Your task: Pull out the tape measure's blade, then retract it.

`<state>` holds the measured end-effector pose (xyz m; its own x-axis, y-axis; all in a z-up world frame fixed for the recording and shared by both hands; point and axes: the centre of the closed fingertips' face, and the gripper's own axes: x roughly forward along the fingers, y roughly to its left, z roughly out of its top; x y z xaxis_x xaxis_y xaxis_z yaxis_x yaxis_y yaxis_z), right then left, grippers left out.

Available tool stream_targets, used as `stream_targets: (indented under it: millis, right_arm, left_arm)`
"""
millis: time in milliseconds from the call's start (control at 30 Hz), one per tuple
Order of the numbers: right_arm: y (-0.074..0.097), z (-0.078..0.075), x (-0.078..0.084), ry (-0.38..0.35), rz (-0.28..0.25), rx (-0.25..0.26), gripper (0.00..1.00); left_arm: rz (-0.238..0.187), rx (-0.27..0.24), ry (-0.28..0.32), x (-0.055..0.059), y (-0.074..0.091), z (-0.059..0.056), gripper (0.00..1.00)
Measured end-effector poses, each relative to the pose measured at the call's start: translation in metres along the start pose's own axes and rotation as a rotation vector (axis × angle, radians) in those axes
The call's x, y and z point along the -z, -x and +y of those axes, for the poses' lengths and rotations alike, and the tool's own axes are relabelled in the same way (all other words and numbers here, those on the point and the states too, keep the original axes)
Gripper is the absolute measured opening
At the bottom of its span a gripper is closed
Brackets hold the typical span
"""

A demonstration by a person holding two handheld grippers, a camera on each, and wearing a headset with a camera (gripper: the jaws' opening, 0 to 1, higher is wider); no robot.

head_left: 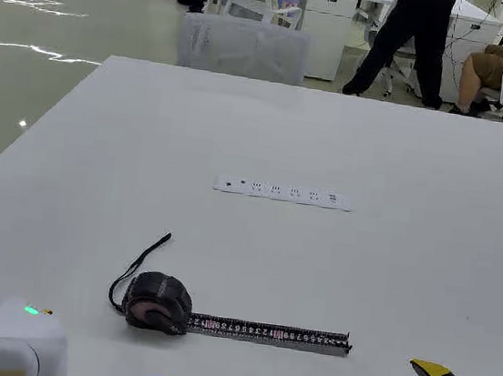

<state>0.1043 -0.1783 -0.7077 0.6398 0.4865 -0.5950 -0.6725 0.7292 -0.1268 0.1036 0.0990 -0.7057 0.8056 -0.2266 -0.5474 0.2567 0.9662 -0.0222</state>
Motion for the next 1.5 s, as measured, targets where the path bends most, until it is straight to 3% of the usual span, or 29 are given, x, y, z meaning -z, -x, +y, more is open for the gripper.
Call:
stream_targets:
  millis: [300, 533, 600, 933, 1100, 1300, 1367, 1500]
  right_arm:
    - [-0.005, -0.006, 0.002, 0.06, 0.005, -0.046, 0.77]
    - [-0.013, -0.01, 0.0, 0.14, 0.019, -0.123, 0.72]
    - [-0.016, -0.01, -0.003, 0.206, 0.005, -0.153, 0.67]
    - [-0.032, -0.016, -0.001, 0.243, 0.029, -0.214, 0.64]
    - [-0.041, -0.023, 0.002, 0.275, 0.03, -0.251, 0.55]
    - [-0.051, -0.028, 0.003, 0.297, 0.019, -0.305, 0.53]
    - [-0.055, -0.029, 0.005, 0.324, 0.024, -0.323, 0.5]
    - [-0.064, -0.034, 0.008, 0.345, 0.042, -0.354, 0.5]
  left_arm:
    - [0.002, -0.027, -0.003, -0.006, -0.014, -0.001, 0.97]
    - [0.008, -0.047, 0.002, -0.007, -0.025, 0.002, 0.98]
    - [0.008, -0.06, 0.005, -0.006, -0.03, 0.005, 0.98]
    - [0.027, -0.086, 0.017, -0.007, -0.045, 0.01, 0.96]
    - [0.032, -0.078, 0.02, -0.006, -0.053, 0.008, 0.94]
    - [0.032, -0.092, 0.026, -0.007, -0.06, 0.011, 0.93]
    - [0.028, -0.099, 0.034, -0.008, -0.064, 0.016, 0.93]
    - [0.035, -0.101, 0.027, -0.006, -0.067, 0.015, 0.92]
